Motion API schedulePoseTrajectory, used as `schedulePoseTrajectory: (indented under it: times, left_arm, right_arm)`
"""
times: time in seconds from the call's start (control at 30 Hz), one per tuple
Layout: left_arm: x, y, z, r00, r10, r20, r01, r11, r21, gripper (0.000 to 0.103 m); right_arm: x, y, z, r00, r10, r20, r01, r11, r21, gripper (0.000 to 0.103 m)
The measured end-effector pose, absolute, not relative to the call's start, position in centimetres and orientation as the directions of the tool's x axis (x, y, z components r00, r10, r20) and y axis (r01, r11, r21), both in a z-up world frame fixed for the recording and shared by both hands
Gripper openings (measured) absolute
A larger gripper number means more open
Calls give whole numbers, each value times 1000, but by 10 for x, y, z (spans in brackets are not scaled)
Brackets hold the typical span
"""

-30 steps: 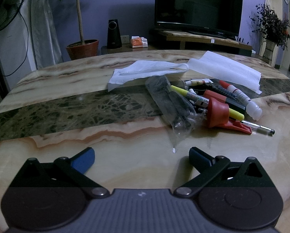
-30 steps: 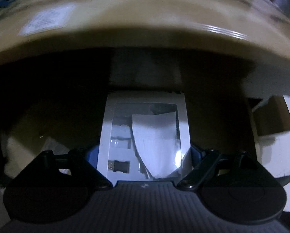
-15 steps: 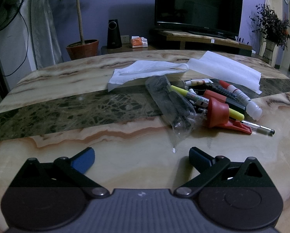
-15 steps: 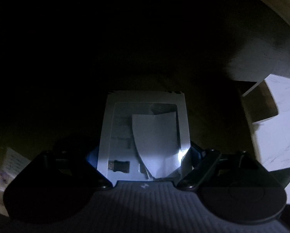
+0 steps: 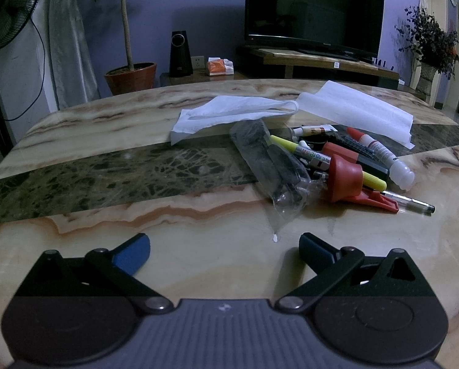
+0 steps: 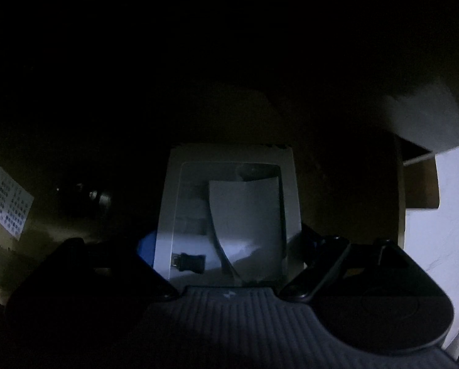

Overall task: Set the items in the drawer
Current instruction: 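Open the right gripper to release the white box in the drawer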

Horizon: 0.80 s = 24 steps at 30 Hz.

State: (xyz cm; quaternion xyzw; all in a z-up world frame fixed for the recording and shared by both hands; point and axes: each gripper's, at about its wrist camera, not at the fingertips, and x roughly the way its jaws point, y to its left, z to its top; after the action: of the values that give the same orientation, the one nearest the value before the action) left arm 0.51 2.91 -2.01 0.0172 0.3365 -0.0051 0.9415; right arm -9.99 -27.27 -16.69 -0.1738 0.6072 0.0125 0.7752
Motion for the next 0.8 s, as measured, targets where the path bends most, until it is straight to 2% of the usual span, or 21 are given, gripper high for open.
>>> schedulePoseTrajectory:
  times: [0.47, 0.8]
  left_arm:
    - [5, 29, -20, 773, 2, -634, 21, 999, 29, 103]
    - [5, 29, -20, 773, 2, -634, 21, 999, 29, 103]
  right_arm:
    - [-104, -284, -167, 235, -205, -950, -126, 963, -239, 87]
    - [-111, -288, -160, 273, -205, -940, -83, 968, -235, 96]
